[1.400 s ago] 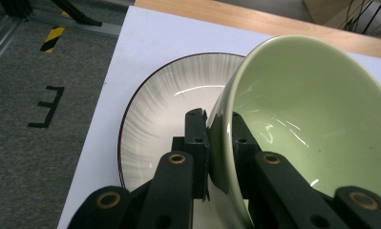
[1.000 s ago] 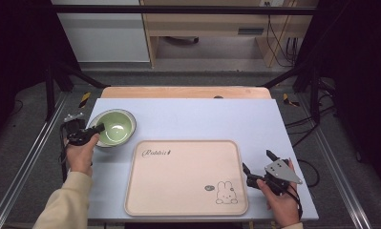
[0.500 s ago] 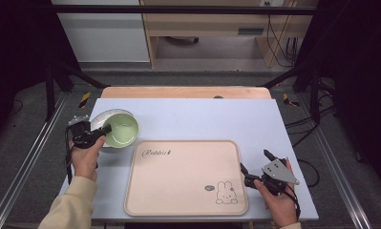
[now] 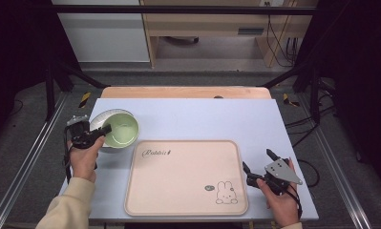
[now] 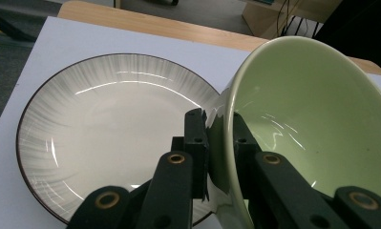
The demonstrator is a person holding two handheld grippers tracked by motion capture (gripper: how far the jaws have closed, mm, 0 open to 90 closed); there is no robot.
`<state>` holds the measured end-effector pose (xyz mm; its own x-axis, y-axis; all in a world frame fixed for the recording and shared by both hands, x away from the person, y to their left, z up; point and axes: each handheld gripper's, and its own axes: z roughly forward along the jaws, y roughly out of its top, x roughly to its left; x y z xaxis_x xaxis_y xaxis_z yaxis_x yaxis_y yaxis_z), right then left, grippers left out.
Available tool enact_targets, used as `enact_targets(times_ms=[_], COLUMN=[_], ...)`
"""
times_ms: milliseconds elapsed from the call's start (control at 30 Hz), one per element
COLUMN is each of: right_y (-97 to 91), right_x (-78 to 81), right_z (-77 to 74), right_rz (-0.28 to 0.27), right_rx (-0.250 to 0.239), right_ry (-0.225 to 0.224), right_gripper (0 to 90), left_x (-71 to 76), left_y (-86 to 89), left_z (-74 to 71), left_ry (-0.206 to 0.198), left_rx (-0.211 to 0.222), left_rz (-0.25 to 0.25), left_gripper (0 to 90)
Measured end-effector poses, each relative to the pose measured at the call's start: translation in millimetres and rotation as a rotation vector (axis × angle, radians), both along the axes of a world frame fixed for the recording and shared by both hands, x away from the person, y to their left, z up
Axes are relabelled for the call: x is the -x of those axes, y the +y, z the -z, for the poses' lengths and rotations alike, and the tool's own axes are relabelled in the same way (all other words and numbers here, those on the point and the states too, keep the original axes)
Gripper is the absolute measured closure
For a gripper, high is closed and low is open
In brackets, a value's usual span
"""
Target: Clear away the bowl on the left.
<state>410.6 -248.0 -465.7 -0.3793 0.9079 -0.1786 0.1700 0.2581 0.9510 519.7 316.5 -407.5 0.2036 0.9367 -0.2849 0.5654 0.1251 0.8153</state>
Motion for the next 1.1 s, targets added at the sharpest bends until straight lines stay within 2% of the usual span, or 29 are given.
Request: enact_targets(times_ms=[133, 367, 433, 667, 867, 900, 1100], right_y=[-1.5, -1.9, -2.0, -3.8, -7.6, -8.1, -8.3], right_x=[-0.7, -0.3, -0.7, -1.8, -0.3, -0.8, -1.6], right_z=[-0.7, -1.7, -3.8, -2.9, -4.8, -4.7, -4.9], right_rz=[0.002, -0.002, -0.010, -0.005, -0.003, -0.004, -0.009], right_rx=[-0.010, -0.019, -0.033, -0.034, -0.043, -0.048, -0.049], right_ry=[-0.009, -0.015, -0.030, -0.023, -0.033, -0.033, -0.037], right_gripper=[7.1, 6.2, 5.5, 5.4, 5.1, 5.0, 5.0], left_x=[0.3, -0.5, -1.6, -0.2, -0.2, 0.1, 3.2], left_y=[-8.5, -21.8, -27.8, -40.6, -50.2, -53.9, -66.2], left_z=[-4.2, -4.9, -5.2, -8.8, -12.9, -12.9, -14.1], left_ry=[-0.001, -0.007, 0.001, -0.002, -0.005, -0.003, -0.009], left_rx=[-0.014, -0.008, -0.009, -0.014, -0.018, -0.024, -0.036], left_rz=[0.038, 0.073, 0.096, 0.134, 0.164, 0.183, 0.222], left_gripper=[82.1, 82.1, 82.1, 82.0, 82.1, 82.1, 82.0])
